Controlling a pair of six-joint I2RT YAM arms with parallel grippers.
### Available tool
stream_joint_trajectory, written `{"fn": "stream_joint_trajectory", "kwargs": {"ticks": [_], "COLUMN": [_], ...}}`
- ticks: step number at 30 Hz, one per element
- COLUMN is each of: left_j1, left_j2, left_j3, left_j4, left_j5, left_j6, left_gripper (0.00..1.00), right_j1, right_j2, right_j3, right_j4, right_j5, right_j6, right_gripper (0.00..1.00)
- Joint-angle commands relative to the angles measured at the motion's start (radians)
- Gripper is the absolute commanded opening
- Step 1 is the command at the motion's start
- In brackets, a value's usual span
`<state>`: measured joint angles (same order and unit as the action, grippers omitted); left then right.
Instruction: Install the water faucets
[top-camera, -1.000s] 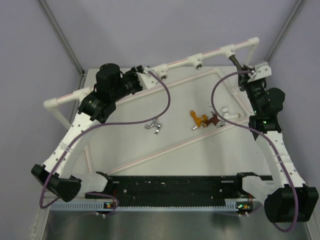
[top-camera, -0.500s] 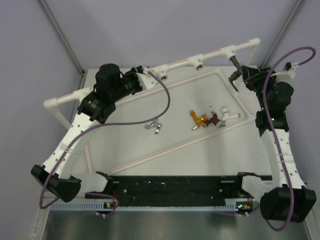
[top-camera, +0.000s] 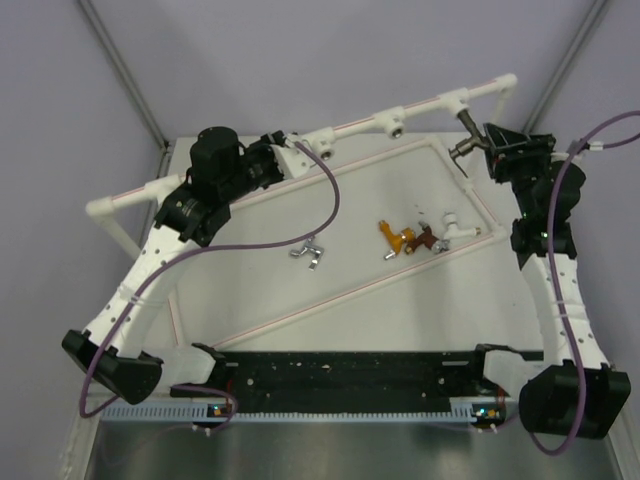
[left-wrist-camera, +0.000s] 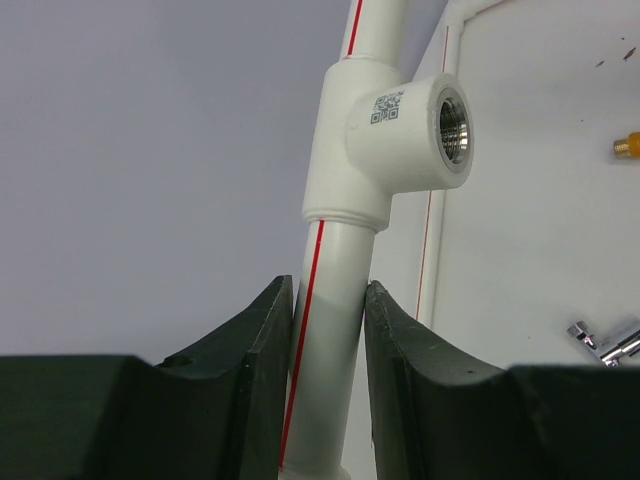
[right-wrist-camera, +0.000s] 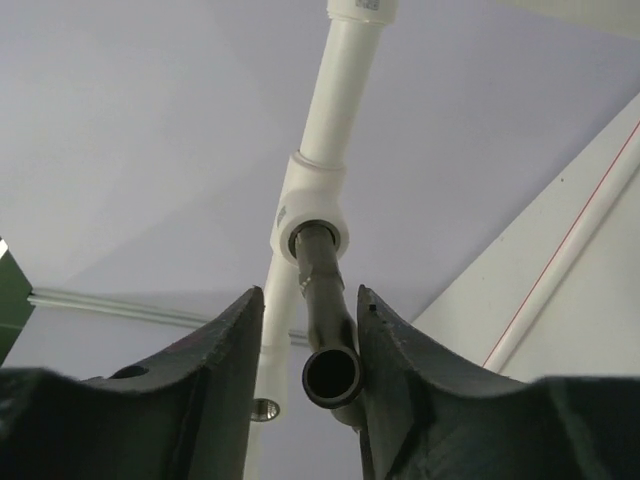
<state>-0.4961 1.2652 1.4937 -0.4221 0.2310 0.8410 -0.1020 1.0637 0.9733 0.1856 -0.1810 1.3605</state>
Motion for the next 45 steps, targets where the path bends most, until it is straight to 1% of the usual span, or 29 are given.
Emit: {"fn": "stream_joint_trajectory", "kwargs": {"ticks": [1,2,3,5,7,10,13,17,21,24,25,27,30,33,36,40,45], "left_j1": [-0.024,-0.022,-0.024,-0.024,-0.024,-0.024,-0.022,-0.024,-0.024,-0.024,-0.024,-0.024,-0.025,-0.025,-0.025,-0.027,-0.027], "left_j2": [-0.038,-0.038,-0.038,-0.036,-0.036,-0.035,-0.035,-0.029,-0.035,-0.035,-0.036,-0.035,-0.038,-0.044,-0.05,-0.05,-0.053], "left_j3": [-0.015,-0.013,-0.013,-0.013,-0.013,-0.012,-0.01,-0.009,-0.015,-0.015,-0.016,-0.018,-0.024,-0.035,-0.036,-0.038,-0.044], "left_j4": [-0.04,-0.037,-0.037,-0.037,-0.037,-0.038,-0.037,-0.037,-0.035,-0.032,-0.029,-0.024,-0.015,-0.009,-0.007,-0.004,-0.001], "left_j5": [0.113,0.113,0.111,0.111,0.111,0.113,0.114,0.117,0.113,0.12,0.12,0.123,0.125,0.129,0.126,0.128,0.122], "left_j6": [-0.042,-0.042,-0.04,-0.04,-0.039,-0.039,-0.039,-0.042,-0.04,-0.04,-0.042,-0.042,-0.042,-0.045,-0.045,-0.045,-0.046], "left_gripper": [0.0,0.0,0.0,0.0,0.0,0.0,0.0,0.0,0.0,0.0,0.0,0.0,0.0,0.0,0.0,0.0,0.0], "right_j1": [0.007,0.007,0.005,0.005,0.005,0.005,0.005,0.005,0.005,0.005,0.005,0.005,0.005,0.005,0.011,0.062,0.168], "right_j2": [-0.114,-0.131,-0.148,-0.183,-0.214,-0.263,-0.303,-0.324,-0.366,-0.409,-0.409,-0.4,-0.401,-0.426,-0.436,-0.433,-0.395], "right_j3": [0.061,0.053,0.047,0.044,0.048,0.056,0.054,0.062,0.013,-0.059,-0.058,-0.044,-0.061,-0.102,-0.136,-0.174,-0.26], "right_j4": [0.189,0.19,0.178,0.164,0.126,0.083,0.04,-0.026,-0.037,0.044,0.025,-0.072,-0.152,-0.161,-0.176,-0.178,0.004], "right_j5": [0.038,0.05,0.064,0.078,0.081,0.031,0.034,-0.015,-0.129,-0.161,-0.172,-0.183,-0.166,-0.147,-0.147,-0.095,-0.028], "right_j6": [-0.082,-0.137,-0.191,-0.367,-0.64,-0.965,-1.136,-1.354,-1.748,-1.964,-2.035,-2.205,-2.423,-2.549,-2.624,-2.722,-2.807], "right_gripper": [0.53,0.79,0.99,0.99,0.99,0.99,0.99,0.99,0.99,0.99,0.99,0.99,0.99,0.95,0.92,0.9,0.89]}}
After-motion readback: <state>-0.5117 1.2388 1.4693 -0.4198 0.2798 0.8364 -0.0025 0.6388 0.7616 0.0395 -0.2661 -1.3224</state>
